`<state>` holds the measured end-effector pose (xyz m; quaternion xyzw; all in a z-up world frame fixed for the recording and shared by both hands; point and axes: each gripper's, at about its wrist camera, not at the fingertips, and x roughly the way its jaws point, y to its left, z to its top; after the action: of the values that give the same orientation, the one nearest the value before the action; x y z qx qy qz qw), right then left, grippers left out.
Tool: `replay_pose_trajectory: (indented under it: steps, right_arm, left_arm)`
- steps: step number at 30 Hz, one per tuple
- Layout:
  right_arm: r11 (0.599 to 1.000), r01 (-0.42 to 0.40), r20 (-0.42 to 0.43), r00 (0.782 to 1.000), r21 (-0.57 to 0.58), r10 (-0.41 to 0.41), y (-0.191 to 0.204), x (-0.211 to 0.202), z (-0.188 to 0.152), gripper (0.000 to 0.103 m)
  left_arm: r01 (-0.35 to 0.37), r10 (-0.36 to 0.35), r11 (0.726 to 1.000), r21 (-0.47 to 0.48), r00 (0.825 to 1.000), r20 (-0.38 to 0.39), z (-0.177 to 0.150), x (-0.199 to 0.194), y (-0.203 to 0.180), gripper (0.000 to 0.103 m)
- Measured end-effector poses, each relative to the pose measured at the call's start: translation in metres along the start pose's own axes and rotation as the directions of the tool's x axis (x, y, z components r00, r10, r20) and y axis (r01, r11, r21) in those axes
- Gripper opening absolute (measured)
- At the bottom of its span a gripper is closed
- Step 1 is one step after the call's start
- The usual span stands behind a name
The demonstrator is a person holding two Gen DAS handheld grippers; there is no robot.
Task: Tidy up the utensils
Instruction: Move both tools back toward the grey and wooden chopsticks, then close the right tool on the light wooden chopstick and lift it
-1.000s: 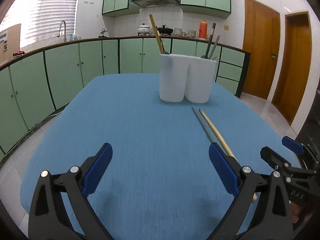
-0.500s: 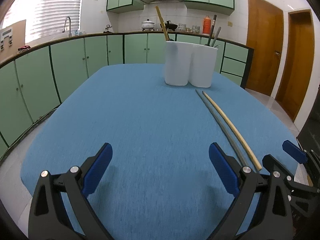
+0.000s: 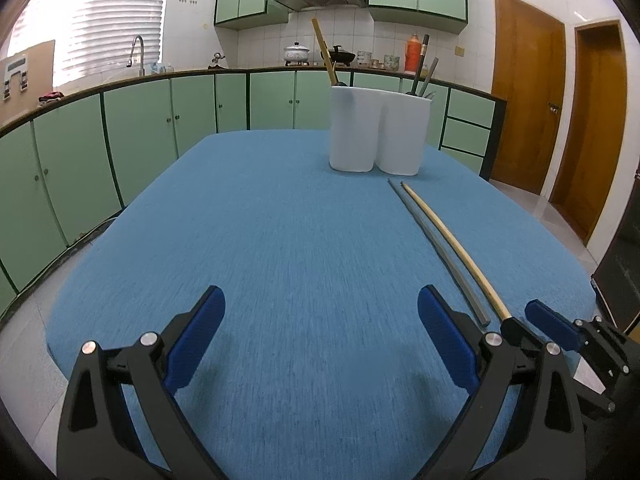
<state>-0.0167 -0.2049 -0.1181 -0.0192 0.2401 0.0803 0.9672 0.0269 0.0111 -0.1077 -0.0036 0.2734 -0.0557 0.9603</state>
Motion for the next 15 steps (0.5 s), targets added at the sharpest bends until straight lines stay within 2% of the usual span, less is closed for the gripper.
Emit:
replay_pose_trajectory:
  steps: [15]
  right_arm:
    - [1.000, 0.021, 0.015, 1.000, -0.012, -0.020, 0.0101, 0.0076, -0.0055, 0.008]
  left_arm:
    - [0.003, -0.003, 1.000, 0.002, 1.000, 0.003, 0.0007, -0.0023, -0.0071, 0.094]
